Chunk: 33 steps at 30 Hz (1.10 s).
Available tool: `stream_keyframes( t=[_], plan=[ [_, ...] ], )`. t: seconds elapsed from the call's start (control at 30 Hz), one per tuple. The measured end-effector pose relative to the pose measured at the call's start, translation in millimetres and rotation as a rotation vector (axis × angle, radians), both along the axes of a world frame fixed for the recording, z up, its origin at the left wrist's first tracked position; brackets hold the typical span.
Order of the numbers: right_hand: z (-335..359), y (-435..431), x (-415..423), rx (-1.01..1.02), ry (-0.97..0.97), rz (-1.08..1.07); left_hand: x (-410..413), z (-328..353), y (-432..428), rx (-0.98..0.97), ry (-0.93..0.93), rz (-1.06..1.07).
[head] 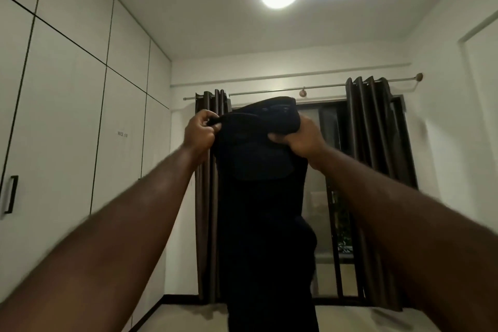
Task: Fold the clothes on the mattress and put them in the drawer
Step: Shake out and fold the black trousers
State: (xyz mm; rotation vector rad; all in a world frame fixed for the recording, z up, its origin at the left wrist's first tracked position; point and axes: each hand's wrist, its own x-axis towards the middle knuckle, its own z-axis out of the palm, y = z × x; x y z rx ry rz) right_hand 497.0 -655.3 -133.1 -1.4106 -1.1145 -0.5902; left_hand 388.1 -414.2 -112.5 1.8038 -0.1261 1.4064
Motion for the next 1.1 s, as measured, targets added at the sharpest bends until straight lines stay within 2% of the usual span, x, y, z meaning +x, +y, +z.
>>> stream_keyframes(
  t=[0.13,0.23,0.43,0.53,0.63,0.77,0.83,0.9,0.97,1.03,1.1],
  plan=[
    [29,-2,-5,0.091,-0.03,0.034,-3,23,1,0.035,-0.114,0.049],
    [38,-5,-8,0.02,0.011,0.122,1,29,-2,0.002,-0.171,0.075],
    [32,-11,-3,0.123,0.137,0.249,5,21,-20,0.093,-0.261,0.157],
    [25,-16,0,0.158,0.179,0.327,3,12,-28,0.013,-0.262,0.087],
    [23,-16,0,0.234,0.195,0.305,-4,-15,-38,-0.151,-0.13,-0.183],
    [26,-14,1,0.271,0.19,0.282,-2,-82,-33,-0.212,0.305,-0.566],
    [26,-15,1,0.28,0.202,0.289,2,-112,-27,-0.287,0.426,-0.676],
    [23,-14,1,0.318,0.251,0.31,4,-129,-31,-0.341,0.477,-0.68],
    [18,-13,4,0.312,0.347,0.317,6,-134,-39,-0.37,0.447,-0.623],
    [12,-16,11,0.252,0.519,0.305,9,-130,-45,-0.402,0.364,-0.592],
    [3,-21,25,0.105,0.706,0.29,10,-126,-49,-0.419,0.307,-0.595]
  ],
)
